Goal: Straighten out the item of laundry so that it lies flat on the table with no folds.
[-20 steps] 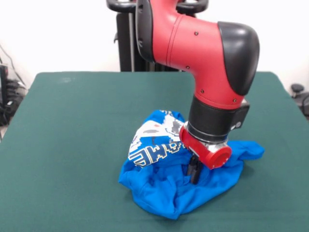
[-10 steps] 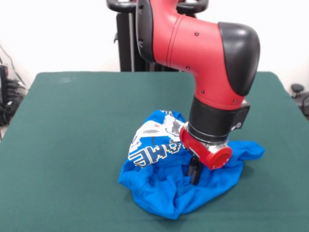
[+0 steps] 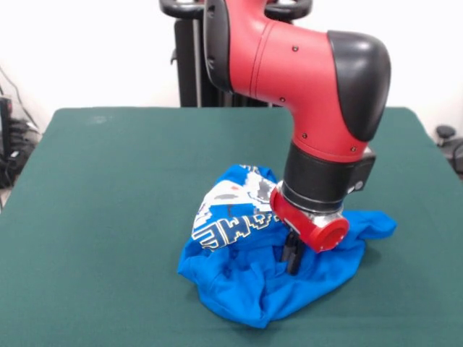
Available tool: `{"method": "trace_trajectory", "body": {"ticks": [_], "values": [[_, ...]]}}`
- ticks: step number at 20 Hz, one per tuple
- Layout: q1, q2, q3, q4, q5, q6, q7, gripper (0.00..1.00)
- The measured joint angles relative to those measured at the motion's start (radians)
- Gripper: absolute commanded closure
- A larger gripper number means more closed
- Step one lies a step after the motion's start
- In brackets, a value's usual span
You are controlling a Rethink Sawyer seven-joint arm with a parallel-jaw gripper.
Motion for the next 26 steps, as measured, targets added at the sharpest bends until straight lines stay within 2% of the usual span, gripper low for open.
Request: {"method": "trace_trajectory", "body": {"ticks": [13,20,26], "values": [[-0.025,-0.143,0.0,0.0,-0.007,0.201,0.0,1.0],[-0.072,-0.249,0.0,0.0,-0.029,0.318,0.0,1.0],[-0.133,-0.355,-0.001,0.004,-0.089,0.39,0.0,1.0]]}}
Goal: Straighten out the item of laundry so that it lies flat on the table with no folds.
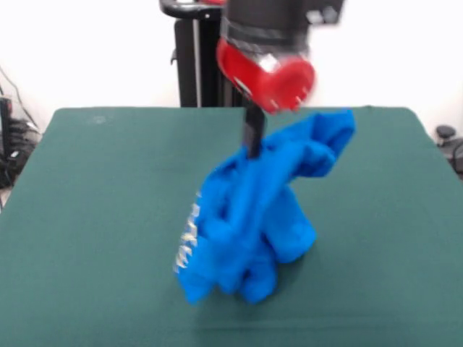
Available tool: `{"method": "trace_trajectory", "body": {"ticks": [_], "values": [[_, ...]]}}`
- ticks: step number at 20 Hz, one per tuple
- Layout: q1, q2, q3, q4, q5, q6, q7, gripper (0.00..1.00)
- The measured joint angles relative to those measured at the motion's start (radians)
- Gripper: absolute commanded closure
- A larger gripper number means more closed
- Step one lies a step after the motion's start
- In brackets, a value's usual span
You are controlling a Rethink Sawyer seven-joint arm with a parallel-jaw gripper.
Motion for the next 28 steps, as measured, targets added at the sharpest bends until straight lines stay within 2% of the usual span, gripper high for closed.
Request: {"method": "trace_trajectory", "body": {"ticks": [6,7,9,17,23,28], "values": [[-0.104,-0.16,0.007,0.026,-0.072,0.081,-0.015,1.0],[-0.108,-0.165,0.008,0.027,-0.074,0.084,-0.016,1.0],[-0.177,-0.242,0.026,0.04,-0.104,0.108,-0.029,1.0],[-0.336,-0.382,0.054,0.082,-0.198,0.11,-0.136,1.0],[-0.384,-0.418,0.066,0.128,-0.253,0.082,-0.19,1.0],[-0.418,-0.428,0.123,0.187,-0.269,0.059,-0.197,1.0]]}}
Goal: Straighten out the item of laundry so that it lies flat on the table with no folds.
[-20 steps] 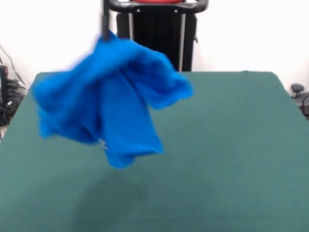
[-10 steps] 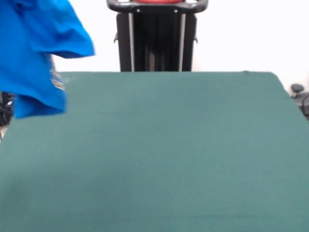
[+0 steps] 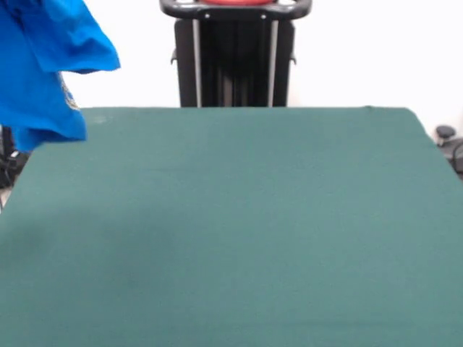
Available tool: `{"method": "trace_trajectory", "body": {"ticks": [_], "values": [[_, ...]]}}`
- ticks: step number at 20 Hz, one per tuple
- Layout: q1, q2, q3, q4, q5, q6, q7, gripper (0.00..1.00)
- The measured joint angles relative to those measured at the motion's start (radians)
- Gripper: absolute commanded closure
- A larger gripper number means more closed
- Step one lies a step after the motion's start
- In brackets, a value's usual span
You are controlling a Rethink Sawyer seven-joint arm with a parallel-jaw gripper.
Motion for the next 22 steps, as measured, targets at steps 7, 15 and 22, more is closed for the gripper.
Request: {"method": "trace_trajectory", "body": {"ticks": [7,15,22], "values": [[-0.005,-0.001,0.063,0.098,0.003,-0.004,0.0,1.0],[0.019,-0.002,0.097,0.203,0.021,0.016,0.0,1.0],[0.057,-0.003,0.097,0.218,0.046,0.196,0.0,1.0]]}}
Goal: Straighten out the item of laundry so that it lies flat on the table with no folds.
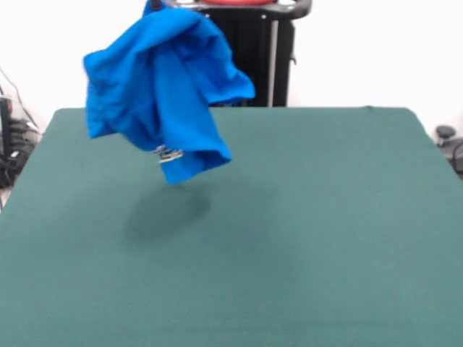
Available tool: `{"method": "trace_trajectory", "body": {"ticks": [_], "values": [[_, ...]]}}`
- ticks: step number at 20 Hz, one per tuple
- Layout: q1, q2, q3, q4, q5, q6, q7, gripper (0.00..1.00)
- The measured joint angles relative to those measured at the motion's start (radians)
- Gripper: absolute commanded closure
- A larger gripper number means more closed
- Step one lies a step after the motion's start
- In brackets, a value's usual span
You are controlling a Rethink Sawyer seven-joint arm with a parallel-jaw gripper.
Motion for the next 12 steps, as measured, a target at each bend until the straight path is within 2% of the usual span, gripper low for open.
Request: {"method": "trace_trajectory", "body": {"ticks": [5,12], "values": [[0.005,0.006,0.0,0.001,0.071,0.143,0.0,1.0],[0.012,0.033,0.0,0.001,0.117,0.16,0.0,1.0]]}}
